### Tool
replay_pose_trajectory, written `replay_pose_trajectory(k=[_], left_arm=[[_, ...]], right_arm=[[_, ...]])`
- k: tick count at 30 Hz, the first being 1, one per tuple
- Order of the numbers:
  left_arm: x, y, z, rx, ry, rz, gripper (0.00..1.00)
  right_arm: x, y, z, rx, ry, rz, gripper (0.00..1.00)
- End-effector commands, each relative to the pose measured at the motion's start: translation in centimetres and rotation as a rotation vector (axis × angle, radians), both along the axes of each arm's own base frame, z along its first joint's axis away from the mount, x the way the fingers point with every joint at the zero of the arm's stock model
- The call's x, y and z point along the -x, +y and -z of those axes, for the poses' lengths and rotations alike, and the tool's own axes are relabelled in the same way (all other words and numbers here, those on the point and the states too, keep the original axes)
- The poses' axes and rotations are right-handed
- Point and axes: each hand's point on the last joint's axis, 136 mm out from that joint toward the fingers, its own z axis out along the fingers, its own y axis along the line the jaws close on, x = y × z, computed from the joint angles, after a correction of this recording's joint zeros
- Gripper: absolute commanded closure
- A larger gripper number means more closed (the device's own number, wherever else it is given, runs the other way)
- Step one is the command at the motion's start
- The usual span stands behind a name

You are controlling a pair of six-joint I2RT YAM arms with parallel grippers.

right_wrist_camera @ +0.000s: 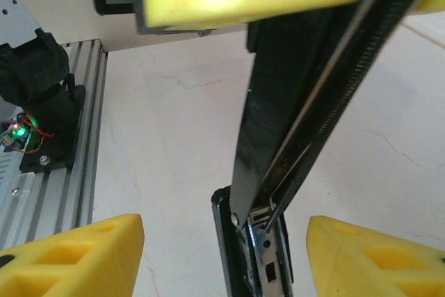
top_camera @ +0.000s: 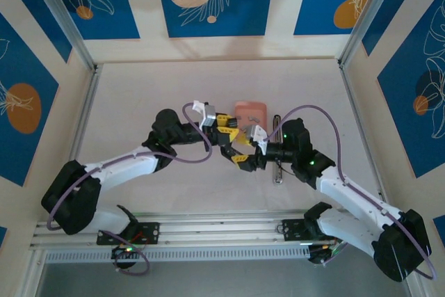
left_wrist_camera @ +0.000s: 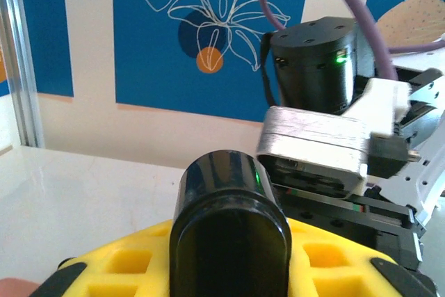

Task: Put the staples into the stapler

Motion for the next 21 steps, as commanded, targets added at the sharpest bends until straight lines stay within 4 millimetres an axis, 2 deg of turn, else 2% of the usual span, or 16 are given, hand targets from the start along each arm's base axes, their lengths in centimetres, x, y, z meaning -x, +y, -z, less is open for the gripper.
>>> replay_pose_trajectory(k=[1,14,17,21], left_arm=[[1.5,0.2,-5.7,0.145,-0.130,0.063,0.96],[2.1,0.3,-7.6,0.181,-0.142,0.093,0.95],[2.1,0.4,-7.9,0.189,-0.144,0.091,0.94],[1.6,0.4,-7.7,0.176,-0.140,0.057,0.93]], right_arm=[[0.0,0.4,-2.5,-0.068,-0.027,-0.074,0.36],[-1.4,1.6,-3.2,-0.121,0.043,-0.202,0.36],[-1.3,1.8,-3.7,-0.134,0.071,-0.255,0.40],[-1.5,1.5,-3.9,-0.148,0.095,-0.279,0.55]])
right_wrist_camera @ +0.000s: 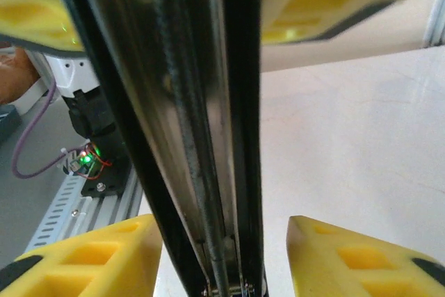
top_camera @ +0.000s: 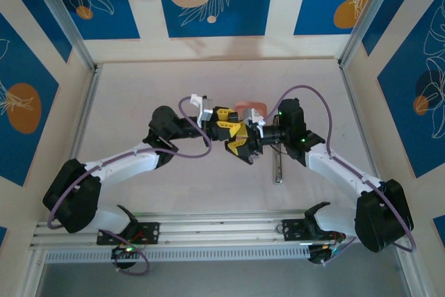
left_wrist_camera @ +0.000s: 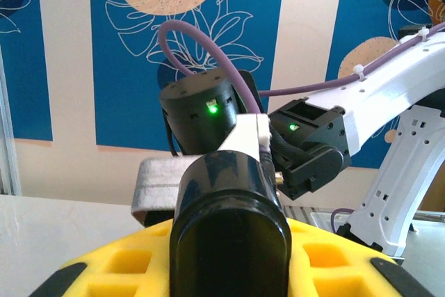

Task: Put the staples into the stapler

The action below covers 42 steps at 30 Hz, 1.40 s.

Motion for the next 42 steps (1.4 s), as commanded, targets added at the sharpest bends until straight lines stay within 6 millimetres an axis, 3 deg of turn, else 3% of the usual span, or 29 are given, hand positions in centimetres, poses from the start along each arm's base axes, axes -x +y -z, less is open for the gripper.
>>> replay_pose_trajectory(k=[1,5,7,11,15,21,24,30,34,42], left_arm=[[0.7,0.6,-4.1,0.090,-0.112,-0.017,0.91],[0.1,0.8,-3.9,0.079,-0.115,-0.072,0.78],[-0.4,0.8,-3.6,0.067,-0.107,-0.102,0.66],[-1.8,0.8,-2.9,0.042,-0.076,-0.169,0.41],[-4.1,1.2,-1.9,0.011,-0.034,-0.296,0.30],[-7.8,1.7,1.7,-0.132,0.059,-0.489,0.28],[-8.8,1.8,4.0,-0.207,0.098,-0.534,0.29],[-9.5,1.0,6.7,-0.258,0.157,-0.546,0.29],[-9.6,0.3,8.2,-0.298,0.186,-0.540,0.29],[-10.3,0.3,11.0,-0.371,0.250,-0.599,0.29]], right_arm=[[0.5,-0.2,-1.2,-0.033,0.011,-0.060,0.61],[-0.2,-0.9,-1.1,-0.027,0.006,-0.010,0.78],[-0.8,-1.4,-1.0,-0.029,-0.002,0.040,0.87],[-1.8,-2.6,-0.9,-0.018,-0.007,0.159,0.94],[-2.7,-4.7,-1.0,0.008,0.049,0.299,0.97],[-5.4,-10.6,-0.3,0.131,0.284,0.697,1.00],[-5.5,-13.6,0.4,0.182,0.391,0.814,1.00],[-5.5,-19.2,2.2,0.248,0.608,1.041,1.00],[-5.7,-22.0,4.6,0.362,0.713,1.164,1.00],[-8.2,-24.9,9.4,0.511,0.849,1.308,1.00]])
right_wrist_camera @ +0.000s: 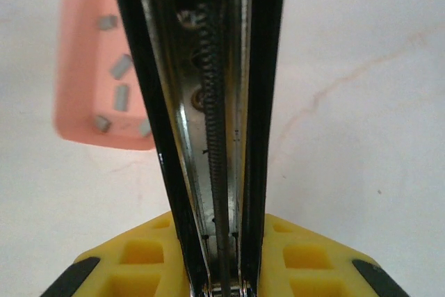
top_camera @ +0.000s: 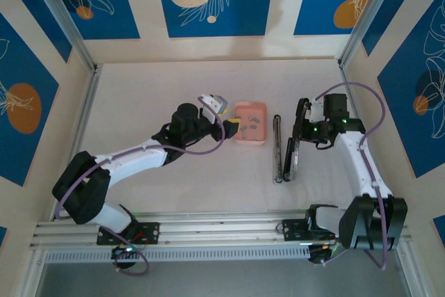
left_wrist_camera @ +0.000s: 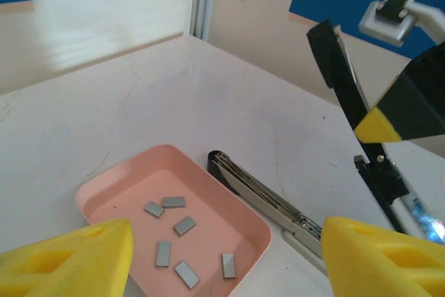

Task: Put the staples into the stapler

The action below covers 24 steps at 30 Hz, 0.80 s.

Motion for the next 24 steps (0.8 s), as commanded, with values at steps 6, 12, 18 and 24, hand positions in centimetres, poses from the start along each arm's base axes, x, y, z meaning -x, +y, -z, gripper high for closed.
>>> replay_pose_trajectory(k=[6,12,18,24], left_arm=[[-0.6,-0.2,1.3,-0.035,0.041,-0.049,0.29],[-1.0,-0.6,2.1,-0.049,0.059,-0.047,0.29],[-1.1,-1.2,3.0,-0.047,0.105,-0.035,0.31],[-1.5,-1.5,4.6,-0.065,0.162,-0.051,0.31]], right_arm=[[-2.9,-2.4,2.5,0.117,0.073,0.064,1.00],[-3.5,-2.6,5.0,0.181,0.190,0.022,1.00],[-3.5,-2.5,6.4,0.202,0.274,-0.003,1.00],[-3.0,-1.5,8.1,0.176,0.339,-0.039,1.00]])
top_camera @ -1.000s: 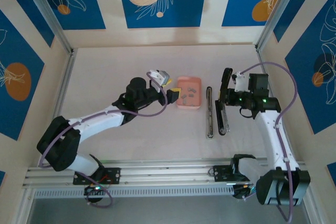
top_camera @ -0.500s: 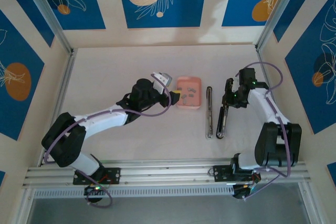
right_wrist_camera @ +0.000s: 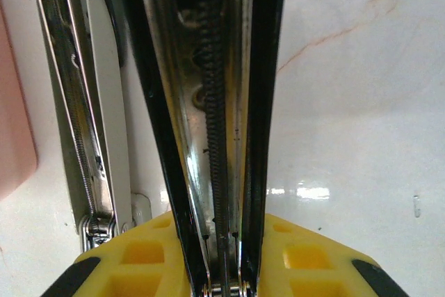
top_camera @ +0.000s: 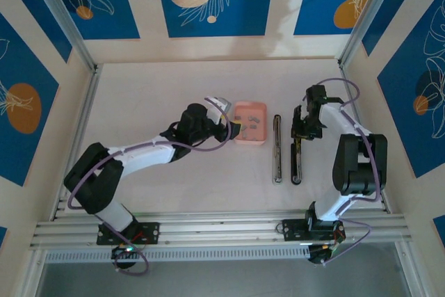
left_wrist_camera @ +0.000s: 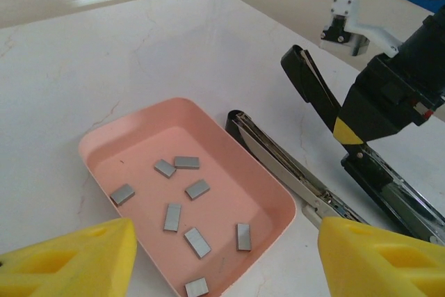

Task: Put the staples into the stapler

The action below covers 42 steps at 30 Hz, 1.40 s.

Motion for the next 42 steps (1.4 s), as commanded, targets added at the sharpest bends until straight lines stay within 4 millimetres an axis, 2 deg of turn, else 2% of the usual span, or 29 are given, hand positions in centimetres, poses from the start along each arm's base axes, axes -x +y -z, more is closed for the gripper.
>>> replay_pose_trajectory(k=[1,9,10,13,18,22,25,27,31,36,42], left_arm=[[-0.1,-0.8,0.2,0.001,0.040,-0.001,0.31],[-0.8,-0.6,1.4,-0.015,0.079,-0.050,0.31],[-0.8,-0.7,1.4,-0.015,0.080,-0.047,0.31],[-0.8,-0.8,1.6,-0.011,0.090,-0.044,0.31],[-0.7,-0.9,1.5,0.012,0.106,-0.045,0.31],[-0.3,-0.6,0.8,0.033,0.118,-0.051,0.31],[0.2,0.1,0.3,0.049,0.130,-0.065,0.30],[0.6,1.0,0.3,0.045,0.147,-0.094,0.30],[1.0,3.6,1.1,0.002,0.190,-0.190,0.28],[1.5,6.5,2.4,-0.005,0.241,-0.274,0.25],[1.7,9.2,3.9,0.010,0.284,-0.335,0.22]], right_arm=[[0.1,0.8,0.2,-0.027,0.036,-0.029,1.00],[1.4,0.5,1.3,-0.005,0.100,-0.034,0.93],[1.5,0.5,1.3,-0.007,0.101,-0.031,0.90],[1.8,0.5,1.3,-0.015,0.110,-0.028,0.75],[2.0,0.9,-1.1,-0.023,0.064,-0.017,0.58],[2.2,1.8,-4.1,-0.040,0.002,-0.020,0.53],[2.5,3.7,-6.5,-0.071,-0.057,-0.037,0.48],[2.7,5.8,-7.9,-0.099,-0.099,-0.071,0.46],[3.2,9.7,-9.4,-0.158,-0.139,-0.113,0.44],[3.2,13.9,-9.1,-0.181,-0.127,-0.166,0.42],[2.7,17.3,-7.6,-0.180,-0.070,-0.181,0.41]])
